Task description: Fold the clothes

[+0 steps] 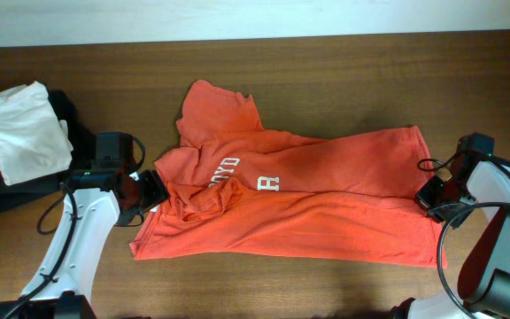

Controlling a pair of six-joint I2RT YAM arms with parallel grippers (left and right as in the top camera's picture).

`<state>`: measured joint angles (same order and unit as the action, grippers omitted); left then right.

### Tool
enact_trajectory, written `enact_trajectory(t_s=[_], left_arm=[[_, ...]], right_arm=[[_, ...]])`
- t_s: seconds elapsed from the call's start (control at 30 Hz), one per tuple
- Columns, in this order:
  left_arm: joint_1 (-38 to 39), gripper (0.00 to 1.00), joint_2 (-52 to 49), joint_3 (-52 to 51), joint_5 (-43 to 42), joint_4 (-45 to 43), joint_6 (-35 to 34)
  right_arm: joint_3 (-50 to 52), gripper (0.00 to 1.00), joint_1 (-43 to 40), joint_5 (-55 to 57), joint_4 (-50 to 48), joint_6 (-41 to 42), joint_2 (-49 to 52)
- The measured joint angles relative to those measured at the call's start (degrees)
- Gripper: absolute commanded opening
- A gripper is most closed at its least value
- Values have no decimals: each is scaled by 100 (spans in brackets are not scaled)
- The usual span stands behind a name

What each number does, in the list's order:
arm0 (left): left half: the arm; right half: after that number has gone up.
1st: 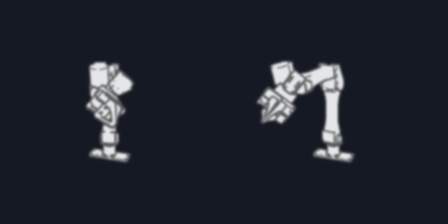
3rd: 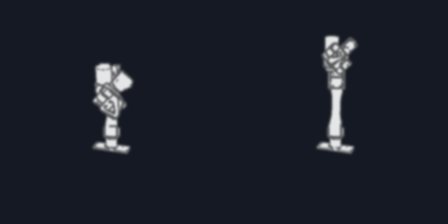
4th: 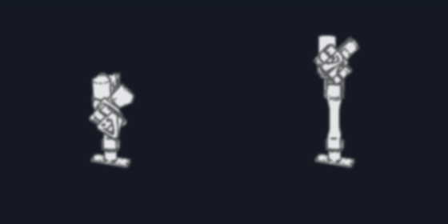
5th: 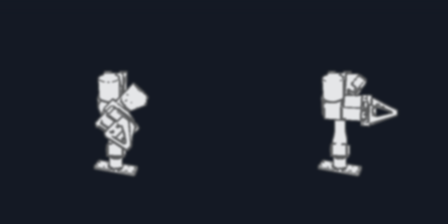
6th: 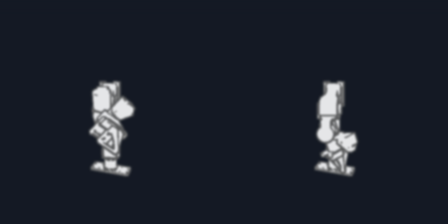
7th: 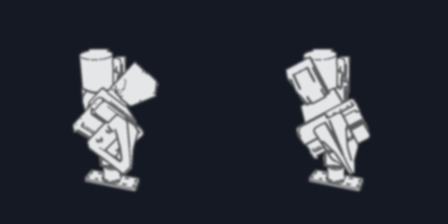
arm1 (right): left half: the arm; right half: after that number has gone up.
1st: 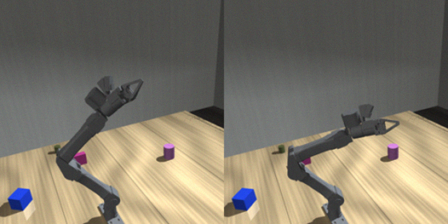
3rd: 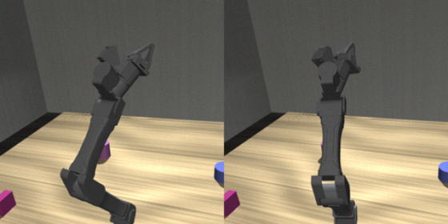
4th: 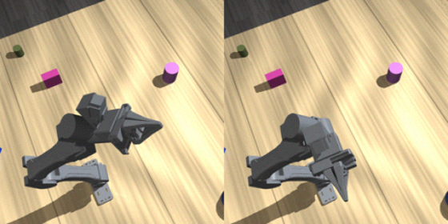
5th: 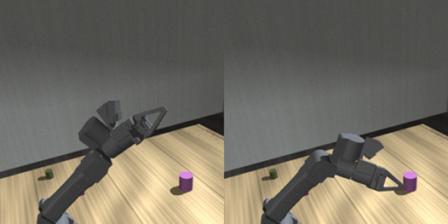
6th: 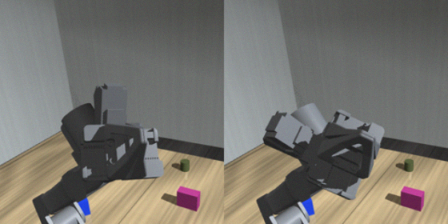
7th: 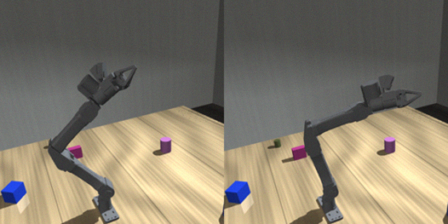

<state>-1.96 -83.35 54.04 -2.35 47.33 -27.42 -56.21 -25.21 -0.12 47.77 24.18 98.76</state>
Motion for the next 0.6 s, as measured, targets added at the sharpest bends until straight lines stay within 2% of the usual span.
enact_trajectory(t_s=[0.03,0.13,0.17,0.2,0.23,0.3,0.47,0.53,0.57,0.6], left_arm=[[0,66,2,0,2,-66,24],[0,66,2,-2,-2,-636,46],[0,66,2,-2,-7,-813,57],[0,66,2,-2,-7,-890,90],[0,66,2,-2,-7,-894,155],[0,66,2,-2,-7,-807,254],[0,67,2,-2,-7,-748,299],[0,66,7,-2,-7,-734,299],[0,66,11,-2,-7,-734,299],[0,66,11,-2,-7,-734,299]], right_arm=[[-131,4,0,-46,-2,2,0],[-835,24,0,-299,-28,-37,-4],[-966,31,0,-321,122,-81,-11],[-1021,34,0,-286,516,-90,-13],[-1021,34,0,-166,916,-116,-13],[-802,33,0,101,942,-125,-24],[-59,33,0,269,83,-129,-24],[129,20,0,269,-203,-131,-24],[138,4,0,271,-275,-155,-24],[138,4,0,269,-286,-181,-24]])
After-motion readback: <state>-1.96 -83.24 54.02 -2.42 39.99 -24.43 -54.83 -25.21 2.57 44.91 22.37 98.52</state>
